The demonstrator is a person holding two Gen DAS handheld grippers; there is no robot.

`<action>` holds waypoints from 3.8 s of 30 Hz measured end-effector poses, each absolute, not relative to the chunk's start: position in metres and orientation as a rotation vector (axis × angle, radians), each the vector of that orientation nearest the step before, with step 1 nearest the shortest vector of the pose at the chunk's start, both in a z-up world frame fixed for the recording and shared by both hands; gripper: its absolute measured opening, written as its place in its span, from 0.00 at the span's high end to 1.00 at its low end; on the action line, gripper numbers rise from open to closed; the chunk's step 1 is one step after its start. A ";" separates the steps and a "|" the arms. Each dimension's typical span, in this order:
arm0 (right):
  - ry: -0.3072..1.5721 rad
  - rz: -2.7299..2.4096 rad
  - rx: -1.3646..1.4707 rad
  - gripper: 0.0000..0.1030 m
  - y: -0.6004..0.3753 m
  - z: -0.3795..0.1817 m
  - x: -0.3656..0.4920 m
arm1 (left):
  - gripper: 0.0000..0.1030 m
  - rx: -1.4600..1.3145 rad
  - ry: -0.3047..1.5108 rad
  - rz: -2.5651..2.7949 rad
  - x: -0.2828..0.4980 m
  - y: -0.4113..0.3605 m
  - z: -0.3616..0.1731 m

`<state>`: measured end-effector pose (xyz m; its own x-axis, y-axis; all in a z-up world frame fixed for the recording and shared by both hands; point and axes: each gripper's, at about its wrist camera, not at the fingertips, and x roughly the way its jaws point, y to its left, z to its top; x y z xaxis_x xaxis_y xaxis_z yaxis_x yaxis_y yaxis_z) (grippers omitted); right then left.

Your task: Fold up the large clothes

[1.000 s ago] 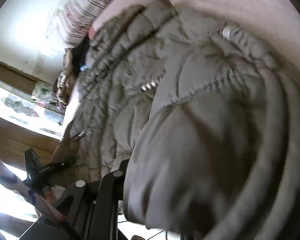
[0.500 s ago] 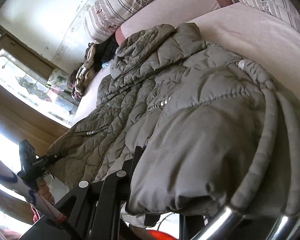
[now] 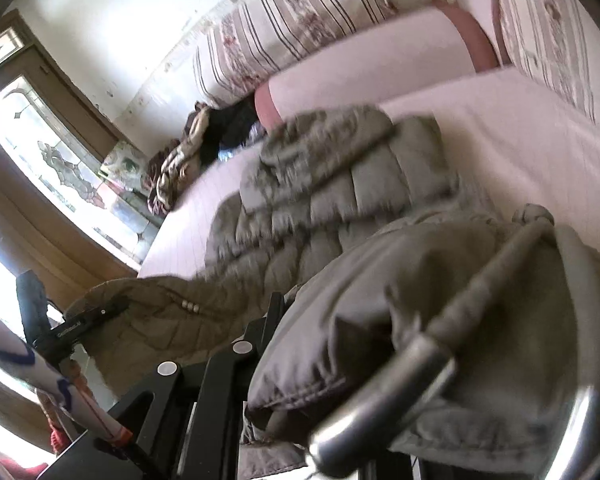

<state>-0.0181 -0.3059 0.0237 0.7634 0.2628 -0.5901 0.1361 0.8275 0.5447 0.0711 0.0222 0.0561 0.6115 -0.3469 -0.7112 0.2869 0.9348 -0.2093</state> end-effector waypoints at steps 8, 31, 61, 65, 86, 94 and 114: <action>0.625 0.005 0.585 0.84 -0.333 0.060 0.042 | 0.83 -0.037 0.760 -0.320 0.147 -0.012 0.095; 0.844 -0.284 0.593 0.83 -0.414 -0.015 0.291 | 0.76 0.113 1.045 0.011 0.401 -0.096 -0.031; 0.627 -0.282 0.494 0.11 -0.388 0.064 0.248 | 0.28 -0.318 0.871 -0.293 0.340 -0.013 0.094; 0.679 -0.235 0.338 0.25 -0.337 0.058 0.259 | 0.27 -0.255 0.817 -0.217 0.297 -0.006 0.077; 0.826 -0.335 0.137 0.19 -0.285 -0.063 0.413 | 0.27 -0.074 0.846 -0.126 0.276 -0.006 -0.031; 0.811 -0.323 0.163 0.17 -0.295 -0.024 0.383 | 0.27 -0.042 0.850 -0.106 0.269 -0.009 -0.035; 0.828 -0.374 0.163 0.16 -0.289 -0.002 0.321 | 0.22 -0.059 0.818 -0.049 0.273 0.013 -0.025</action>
<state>0.3208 -0.2892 -0.0019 0.6160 -0.2604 -0.7435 0.3858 0.9226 -0.0035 0.2730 0.0134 -0.0246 0.6828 -0.0666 -0.7276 0.0210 0.9972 -0.0716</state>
